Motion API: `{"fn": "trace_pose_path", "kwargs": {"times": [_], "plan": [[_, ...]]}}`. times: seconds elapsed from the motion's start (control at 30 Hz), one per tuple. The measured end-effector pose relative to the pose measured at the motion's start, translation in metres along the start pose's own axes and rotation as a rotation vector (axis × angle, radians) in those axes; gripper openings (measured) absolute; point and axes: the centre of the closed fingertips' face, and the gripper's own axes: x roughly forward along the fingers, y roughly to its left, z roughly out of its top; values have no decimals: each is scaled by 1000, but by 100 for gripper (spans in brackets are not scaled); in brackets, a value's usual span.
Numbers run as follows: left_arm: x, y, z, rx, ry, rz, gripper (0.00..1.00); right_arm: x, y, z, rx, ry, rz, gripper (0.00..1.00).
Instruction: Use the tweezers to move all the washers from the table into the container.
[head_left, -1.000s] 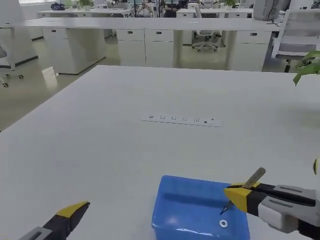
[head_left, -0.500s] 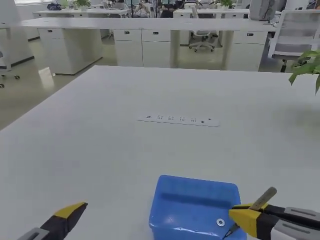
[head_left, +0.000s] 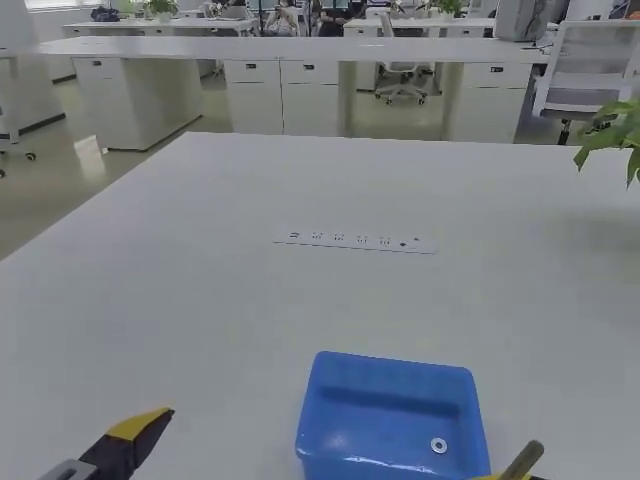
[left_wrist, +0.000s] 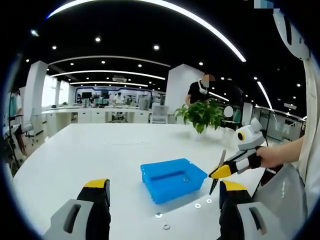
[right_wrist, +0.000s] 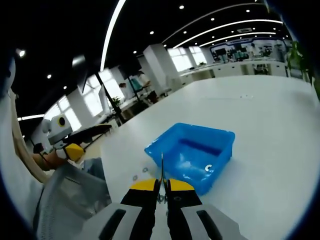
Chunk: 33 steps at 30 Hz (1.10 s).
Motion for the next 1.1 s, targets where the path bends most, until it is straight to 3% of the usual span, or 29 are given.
{"fn": "trace_pose_path", "kwargs": {"times": [0.43, 0.63, 0.83, 1.1], "plan": [[1, -2, 0, 0, 7, -6, 92, 3, -7, -23, -7, 66, -16, 4], [0, -2, 3, -11, -12, -7, 91, 3, -8, -24, -12, 70, -18, 4], [1, -2, 0, -4, 0, -9, 91, 4, -9, -26, -23, 80, -17, 4], [0, 0, 1, 0, -4, -1, 91, 6, 2, -29, -149, 121, 0, 4]]}}
